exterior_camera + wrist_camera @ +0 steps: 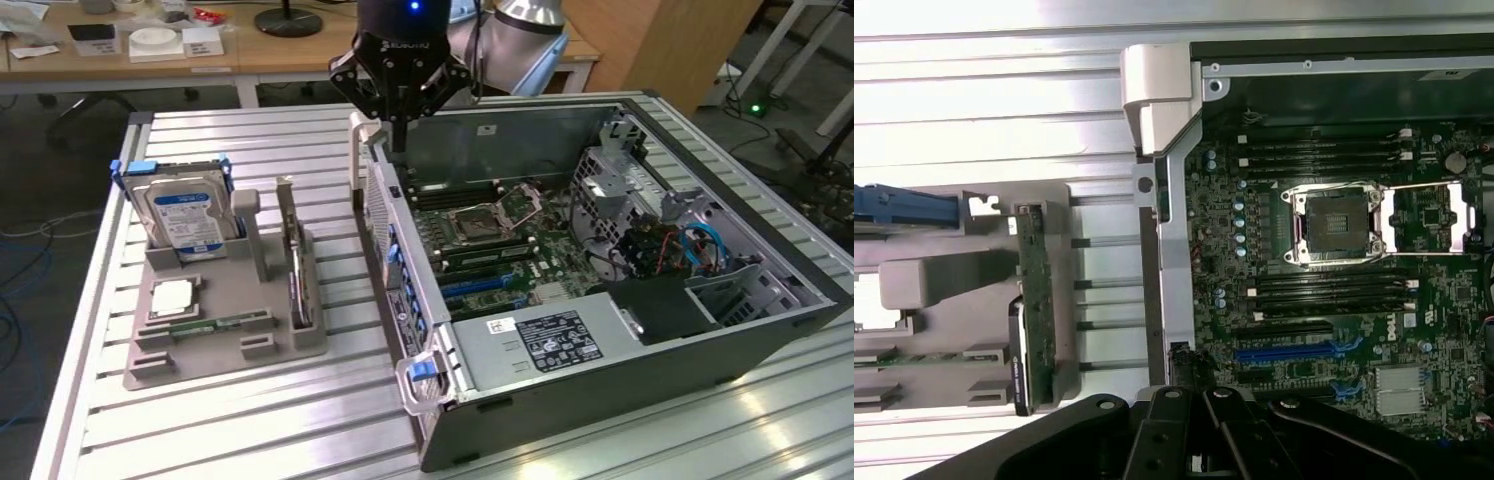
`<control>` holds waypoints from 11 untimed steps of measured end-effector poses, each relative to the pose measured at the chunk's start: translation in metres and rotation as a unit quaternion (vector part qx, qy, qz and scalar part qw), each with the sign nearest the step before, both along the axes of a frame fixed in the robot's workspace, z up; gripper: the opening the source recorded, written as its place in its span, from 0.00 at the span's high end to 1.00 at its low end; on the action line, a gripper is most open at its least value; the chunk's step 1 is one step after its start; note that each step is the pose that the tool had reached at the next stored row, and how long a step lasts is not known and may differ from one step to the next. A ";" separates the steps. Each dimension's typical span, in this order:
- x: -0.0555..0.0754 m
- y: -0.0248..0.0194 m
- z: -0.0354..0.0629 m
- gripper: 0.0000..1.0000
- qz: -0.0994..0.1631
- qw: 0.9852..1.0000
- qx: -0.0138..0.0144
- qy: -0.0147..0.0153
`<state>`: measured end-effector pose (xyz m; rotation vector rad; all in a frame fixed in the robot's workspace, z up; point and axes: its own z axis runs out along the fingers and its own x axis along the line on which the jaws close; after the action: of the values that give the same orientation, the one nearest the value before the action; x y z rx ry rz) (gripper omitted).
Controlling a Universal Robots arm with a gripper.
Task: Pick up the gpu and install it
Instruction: 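Reach for the gpu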
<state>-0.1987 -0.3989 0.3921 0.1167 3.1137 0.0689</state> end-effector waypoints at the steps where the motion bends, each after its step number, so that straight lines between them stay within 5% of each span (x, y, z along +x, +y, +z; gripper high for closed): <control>1: -0.001 0.0000 0.0000 0.89 0.000 1.000 0.000 0.000; 11: -0.010 0.0000 -0.0002 0.89 0.000 1.000 0.000 0.000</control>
<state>-0.2084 -0.3989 0.3919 0.1165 3.1137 0.0690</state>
